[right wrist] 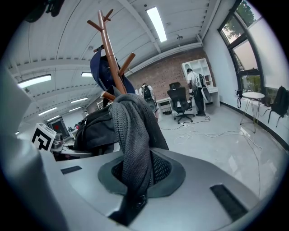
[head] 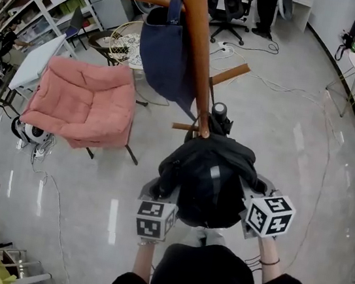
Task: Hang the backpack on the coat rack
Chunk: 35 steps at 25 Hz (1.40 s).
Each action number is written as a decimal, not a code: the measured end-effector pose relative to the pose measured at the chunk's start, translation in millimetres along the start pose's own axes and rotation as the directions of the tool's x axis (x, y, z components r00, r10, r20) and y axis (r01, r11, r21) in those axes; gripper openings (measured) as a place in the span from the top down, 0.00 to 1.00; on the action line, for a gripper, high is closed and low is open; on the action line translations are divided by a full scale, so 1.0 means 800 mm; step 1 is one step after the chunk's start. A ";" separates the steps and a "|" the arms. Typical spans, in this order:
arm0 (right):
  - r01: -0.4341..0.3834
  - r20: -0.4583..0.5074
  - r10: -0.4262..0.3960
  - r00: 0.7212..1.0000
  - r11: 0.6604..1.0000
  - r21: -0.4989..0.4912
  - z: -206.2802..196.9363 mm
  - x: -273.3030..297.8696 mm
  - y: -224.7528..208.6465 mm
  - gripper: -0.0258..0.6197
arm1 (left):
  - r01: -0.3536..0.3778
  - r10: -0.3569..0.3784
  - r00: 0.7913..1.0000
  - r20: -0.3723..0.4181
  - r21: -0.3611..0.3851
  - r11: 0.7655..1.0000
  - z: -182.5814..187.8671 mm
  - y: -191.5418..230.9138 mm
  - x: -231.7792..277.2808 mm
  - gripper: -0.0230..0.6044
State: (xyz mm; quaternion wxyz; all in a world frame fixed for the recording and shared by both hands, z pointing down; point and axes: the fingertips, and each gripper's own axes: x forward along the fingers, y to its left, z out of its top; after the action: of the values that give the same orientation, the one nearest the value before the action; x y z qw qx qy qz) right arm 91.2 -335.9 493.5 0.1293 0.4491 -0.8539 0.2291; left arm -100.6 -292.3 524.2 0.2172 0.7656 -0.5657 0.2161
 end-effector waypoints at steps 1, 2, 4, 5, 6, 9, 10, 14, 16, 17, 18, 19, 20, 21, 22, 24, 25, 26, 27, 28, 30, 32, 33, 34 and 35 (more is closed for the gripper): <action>0.003 0.000 -0.003 1.000 1.000 0.001 -0.002 0.003 -0.002 0.91 | 0.000 0.000 1.000 -0.005 0.000 1.000 -0.002 0.001 0.004 0.73; 0.006 -0.001 -0.006 1.000 1.000 0.002 -0.005 0.005 -0.003 0.91 | 0.000 0.000 1.000 -0.010 -0.001 1.000 -0.005 0.002 0.007 0.73; 0.008 -0.003 -0.008 1.000 1.000 0.008 -0.009 0.012 -0.006 0.91 | -0.001 0.001 1.000 -0.021 -0.006 1.000 -0.010 0.004 0.015 0.73; 0.008 -0.005 -0.008 1.000 1.000 0.011 -0.011 0.014 -0.008 0.91 | -0.002 0.001 1.000 -0.024 -0.009 1.000 -0.012 0.006 0.018 0.73; 0.009 -0.008 -0.009 1.000 1.000 0.015 -0.013 0.017 -0.009 0.91 | -0.002 0.002 1.000 -0.027 -0.012 1.000 -0.014 0.006 0.020 0.73; 0.015 -0.018 -0.015 1.000 1.000 0.020 -0.020 0.023 -0.012 0.91 | -0.002 0.001 0.999 -0.040 -0.026 1.000 -0.022 0.008 0.027 0.73; 0.016 -0.022 -0.015 1.000 1.000 0.019 -0.023 0.025 -0.012 0.91 | -0.002 0.000 0.999 -0.047 -0.031 1.000 -0.026 0.009 0.029 0.73; 0.021 -0.039 -0.020 0.999 1.000 0.021 -0.032 0.031 -0.015 0.91 | 0.000 -0.003 0.998 -0.068 -0.046 0.999 -0.036 0.011 0.036 0.73; 0.024 -0.044 -0.023 0.999 0.999 0.023 -0.034 0.033 -0.017 0.91 | 0.001 -0.005 0.997 -0.071 -0.051 0.999 -0.038 0.011 0.040 0.73; 0.024 -0.045 -0.023 0.999 0.999 0.022 -0.034 0.034 -0.018 0.91 | 0.002 -0.005 0.997 -0.071 -0.054 0.999 -0.039 0.012 0.041 0.73; 0.024 -0.045 -0.023 0.999 0.999 0.021 -0.034 0.035 -0.018 0.91 | 0.002 -0.006 0.997 -0.071 -0.055 0.999 -0.039 0.012 0.042 0.73; 0.023 -0.044 -0.022 0.999 1.000 0.020 -0.034 0.036 -0.019 0.91 | 0.001 -0.005 0.998 -0.070 -0.054 0.999 -0.039 0.012 0.044 0.73; 0.023 -0.043 -0.022 0.999 1.000 0.019 -0.035 0.037 -0.020 0.91 | 0.000 -0.004 0.998 -0.069 -0.054 0.999 -0.039 0.013 0.045 0.73; 0.023 -0.042 -0.022 0.999 1.000 0.018 -0.036 0.038 -0.020 0.91 | -0.002 -0.002 0.998 -0.068 -0.054 0.999 -0.040 0.014 0.046 0.73; 0.023 -0.041 -0.022 0.999 1.000 0.018 -0.036 0.040 -0.020 0.91 | -0.004 0.000 0.998 -0.067 -0.055 0.998 -0.041 0.015 0.048 0.73; 0.023 -0.037 -0.022 0.999 1.000 0.016 -0.037 0.043 -0.021 0.91 | -0.007 0.004 0.998 -0.065 -0.055 0.998 -0.041 0.017 0.051 0.73; 0.023 -0.036 -0.022 0.999 1.000 0.015 -0.037 0.044 -0.022 0.91 | -0.009 0.006 0.998 -0.064 -0.054 0.998 -0.041 0.019 0.053 0.73; 0.023 -0.035 -0.023 0.999 1.000 0.011 -0.037 0.045 -0.022 0.91 | -0.011 0.008 0.998 -0.063 -0.053 0.999 -0.041 0.020 0.054 0.73; 0.024 -0.034 -0.024 0.999 1.000 0.005 -0.037 0.046 -0.023 0.91 | -0.013 0.010 0.998 -0.063 -0.052 0.999 -0.041 0.020 0.055 0.73; 0.025 -0.034 -0.025 0.999 1.000 -0.002 -0.038 0.047 -0.024 0.91 | -0.016 0.012 0.998 -0.061 -0.051 0.999 -0.041 0.020 0.057 0.73; 0.024 -0.031 -0.025 0.999 1.000 -0.013 -0.040 0.050 -0.027 0.91 | -0.021 0.018 0.998 -0.056 -0.047 0.999 -0.042 0.020 0.060 0.72; 0.023 -0.026 -0.024 0.999 1.000 -0.021 -0.042 0.053 -0.028 0.91 | -0.028 0.026 0.998 -0.054 -0.044 0.999 -0.045 0.022 0.064 0.72; 0.024 -0.024 -0.024 0.999 0.999 -0.025 -0.043 0.054 -0.029 0.91 | -0.032 0.030 0.998 -0.052 -0.042 0.999 -0.046 0.023 0.065 0.72; 0.025 -0.020 -0.025 0.999 0.999 -0.030 -0.043 0.055 -0.029 0.91 | -0.036 0.033 0.998 -0.049 -0.042 0.998 -0.047 0.023 0.067 0.72; 0.026 -0.017 -0.027 0.999 0.999 -0.034 -0.044 0.055 -0.030 0.91 | -0.039 0.037 0.998 -0.043 -0.043 0.998 -0.047 0.023 0.068 0.72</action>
State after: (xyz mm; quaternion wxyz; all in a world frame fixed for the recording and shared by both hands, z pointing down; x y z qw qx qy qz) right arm 86.5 -361.3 549.3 0.1476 0.4561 -0.8504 0.2168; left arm -107.2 -317.5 588.1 0.2417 0.7449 -0.5802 0.2239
